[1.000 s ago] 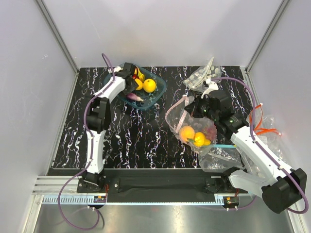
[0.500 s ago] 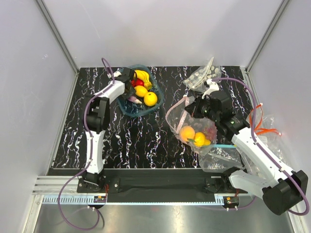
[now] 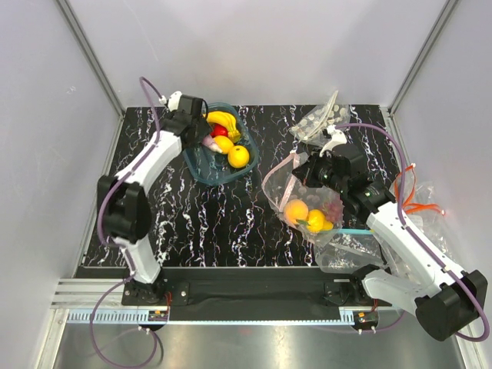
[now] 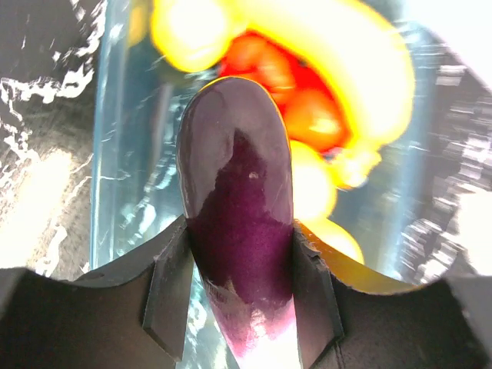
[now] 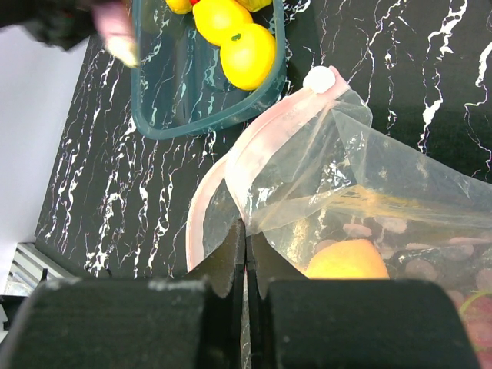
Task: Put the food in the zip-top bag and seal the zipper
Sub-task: Pick up the fake vegetable at the center of the board, then place the fake vegetable in the zipper food storage bag.
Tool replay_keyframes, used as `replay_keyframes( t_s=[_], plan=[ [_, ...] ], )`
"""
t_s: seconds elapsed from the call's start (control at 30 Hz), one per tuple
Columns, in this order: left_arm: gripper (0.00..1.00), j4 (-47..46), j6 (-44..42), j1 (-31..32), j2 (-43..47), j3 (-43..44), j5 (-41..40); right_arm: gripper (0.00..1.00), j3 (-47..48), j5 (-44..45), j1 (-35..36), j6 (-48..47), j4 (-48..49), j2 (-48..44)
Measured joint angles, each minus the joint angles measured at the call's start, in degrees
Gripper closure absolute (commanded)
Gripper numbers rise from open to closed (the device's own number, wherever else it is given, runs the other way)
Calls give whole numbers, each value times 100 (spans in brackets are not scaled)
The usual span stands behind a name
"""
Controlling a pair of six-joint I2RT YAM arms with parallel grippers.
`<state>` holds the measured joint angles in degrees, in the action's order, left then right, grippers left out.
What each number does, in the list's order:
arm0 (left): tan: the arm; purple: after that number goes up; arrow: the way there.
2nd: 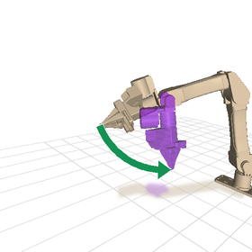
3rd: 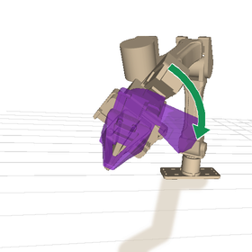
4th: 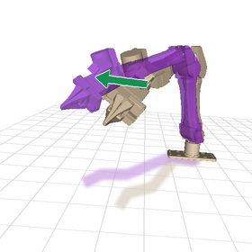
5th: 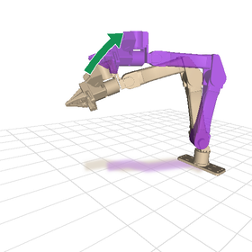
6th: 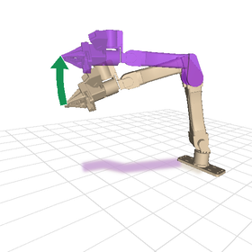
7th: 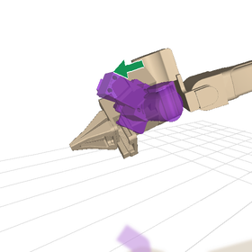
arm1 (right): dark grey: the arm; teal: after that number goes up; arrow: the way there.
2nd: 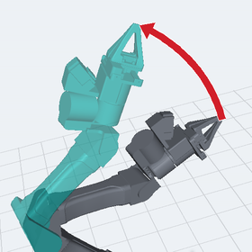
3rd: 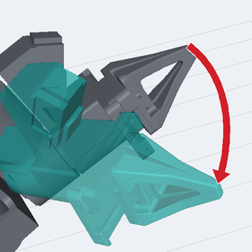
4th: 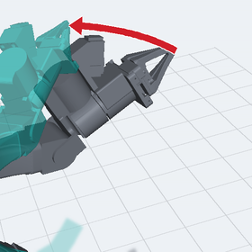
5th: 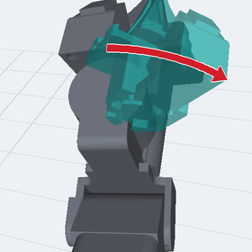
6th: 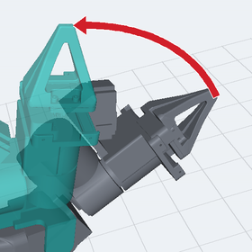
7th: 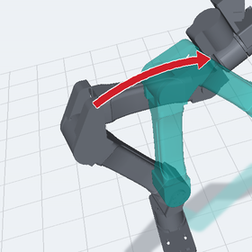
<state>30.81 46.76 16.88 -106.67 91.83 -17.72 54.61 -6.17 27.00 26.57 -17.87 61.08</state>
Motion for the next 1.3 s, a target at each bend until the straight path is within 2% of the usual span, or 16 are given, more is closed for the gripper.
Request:
replay_keyframes(
  t_s=[0.13, 0.33, 0.57, 0.9, 1.17, 1.3],
  plan=[
    [70, -428, -306, 96, 933, -557, 302, 100, 7, 0, 0, 0, -7, -2],
    [70, -1239, -691, 330, 2146, -1864, 605, 100, 24, -57, 0, -2, -57, -13],
    [71, -2175, -1202, 1261, 3119, -2752, 680, 100, 98, -214, 0, 2, -186, -92],
    [72, -3617, -1864, 2780, 3429, -3497, -15, 100, 120, -472, 0, 55, -201, -358],
    [72, -4743, -2861, 4216, 3279, -3532, -1226, 100, 120, -603, 0, 125, -289, -420],
    [72, -5243, -3390, 4629, 2883, -3515, -1810, 100, 122, -713, 0, 197, -304, -433]
  ],
)
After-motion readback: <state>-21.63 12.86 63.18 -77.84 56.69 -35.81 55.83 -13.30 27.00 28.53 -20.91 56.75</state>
